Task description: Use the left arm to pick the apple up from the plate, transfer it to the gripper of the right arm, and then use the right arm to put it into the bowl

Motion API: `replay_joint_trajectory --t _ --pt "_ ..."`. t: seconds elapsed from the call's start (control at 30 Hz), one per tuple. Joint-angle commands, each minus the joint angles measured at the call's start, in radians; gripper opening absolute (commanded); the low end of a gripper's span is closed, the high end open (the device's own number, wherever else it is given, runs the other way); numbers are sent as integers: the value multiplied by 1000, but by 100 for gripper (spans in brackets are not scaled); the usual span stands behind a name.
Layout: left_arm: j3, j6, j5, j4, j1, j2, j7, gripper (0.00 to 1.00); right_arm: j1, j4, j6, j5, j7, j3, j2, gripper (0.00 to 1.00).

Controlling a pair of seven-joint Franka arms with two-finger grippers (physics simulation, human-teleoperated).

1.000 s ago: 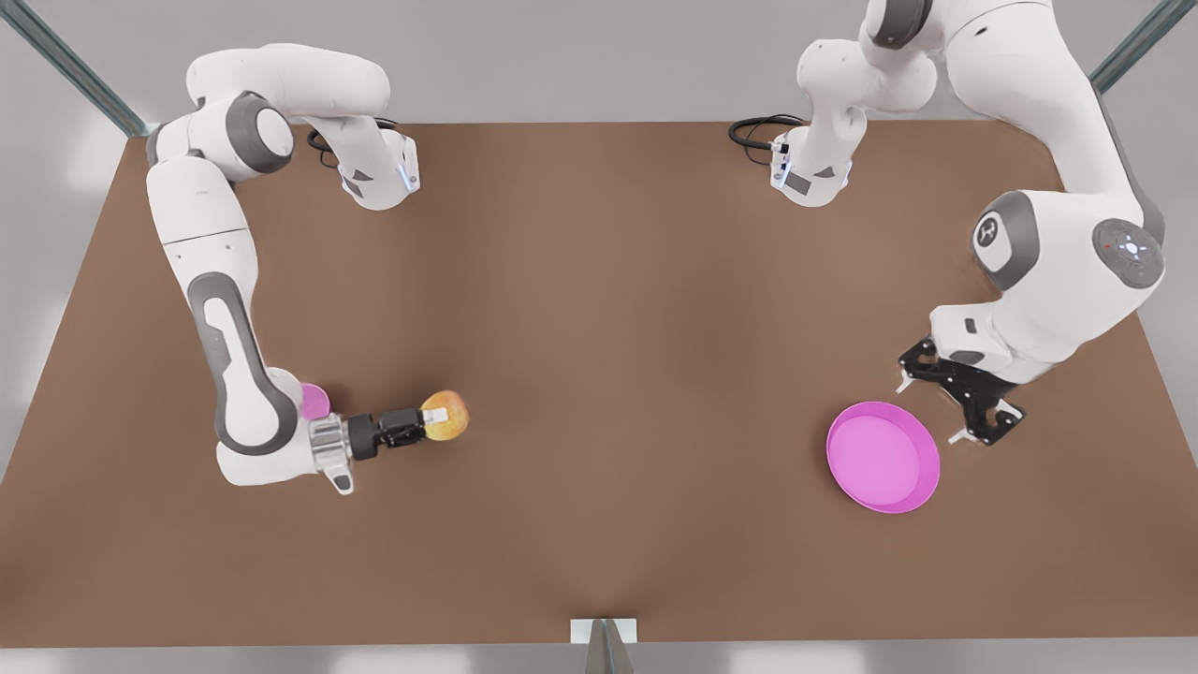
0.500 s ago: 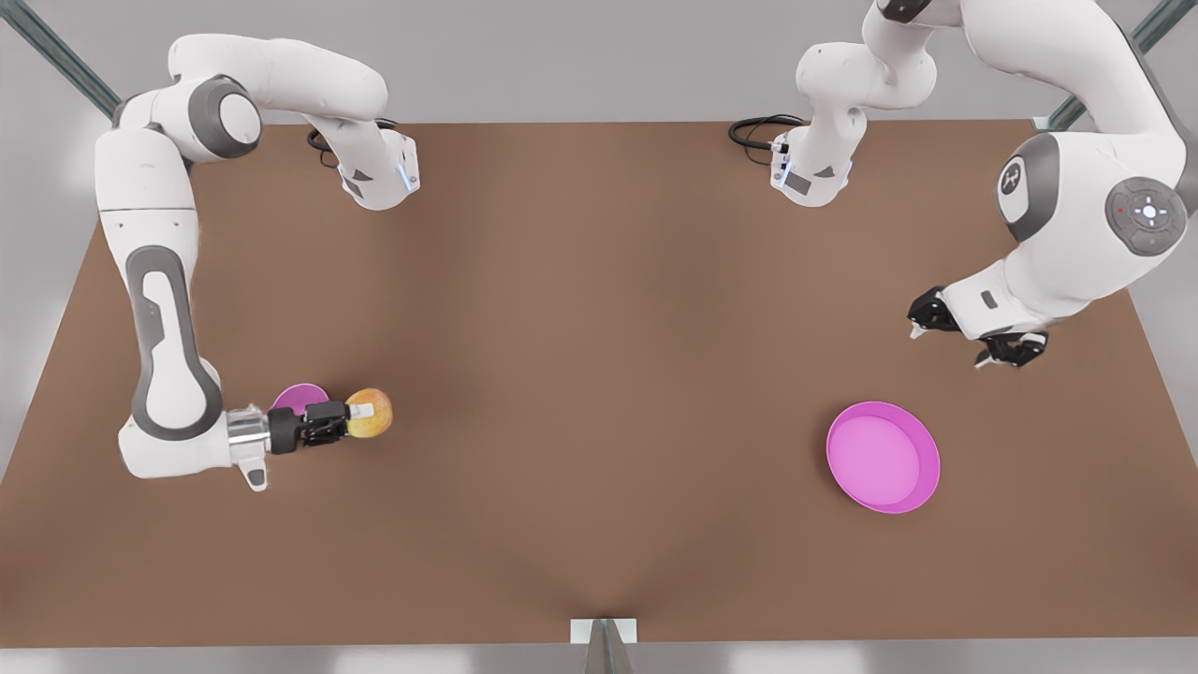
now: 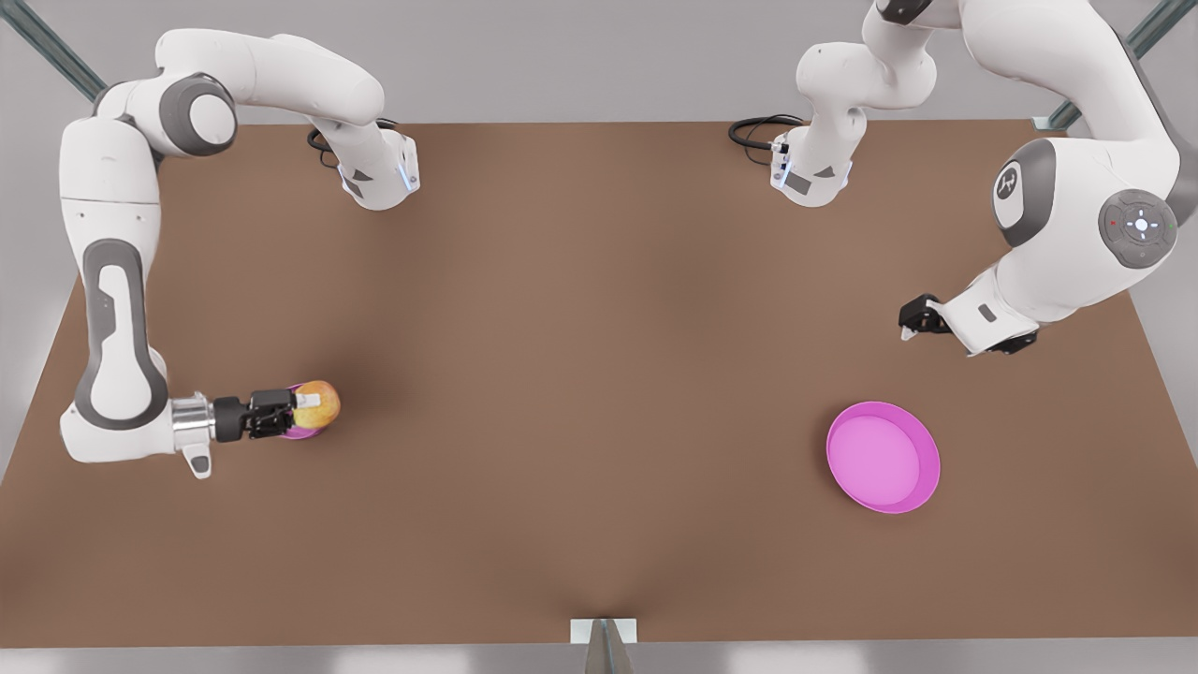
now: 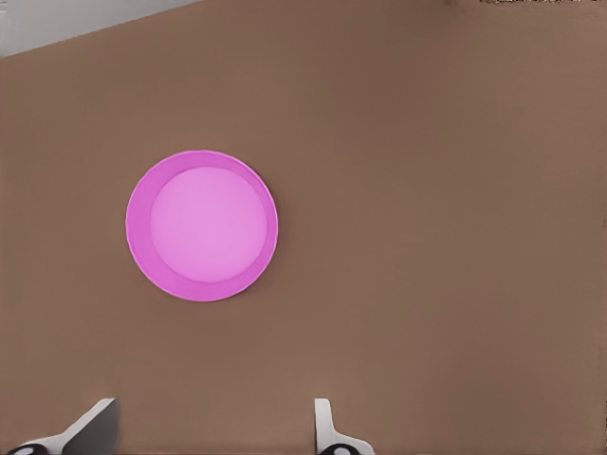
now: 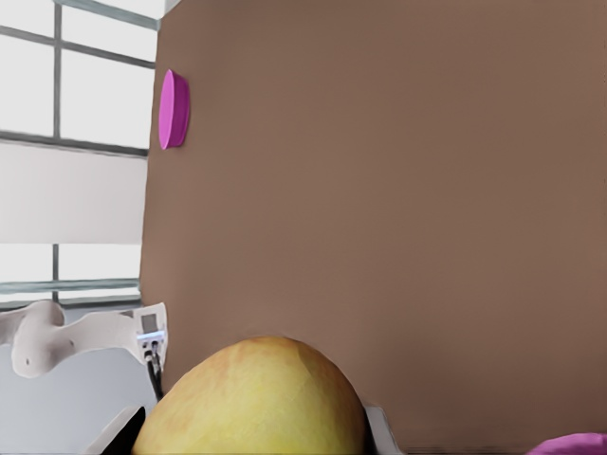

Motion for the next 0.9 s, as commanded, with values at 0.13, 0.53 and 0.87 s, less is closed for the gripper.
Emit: replay_joint_trajectory --t 0.13,0.53,0.87 --pt "1 -1 -19 0 1 0 -164 100 -20 4 21 -85 -188 -10 3 78" --pt "1 4 -19 2 8 0 -161 100 -51 10 79 -155 -188 -13 9 79" --pt "1 7 -20 5 9 0 -161 100 -49 7 124 -206 -179 -25 10 97"
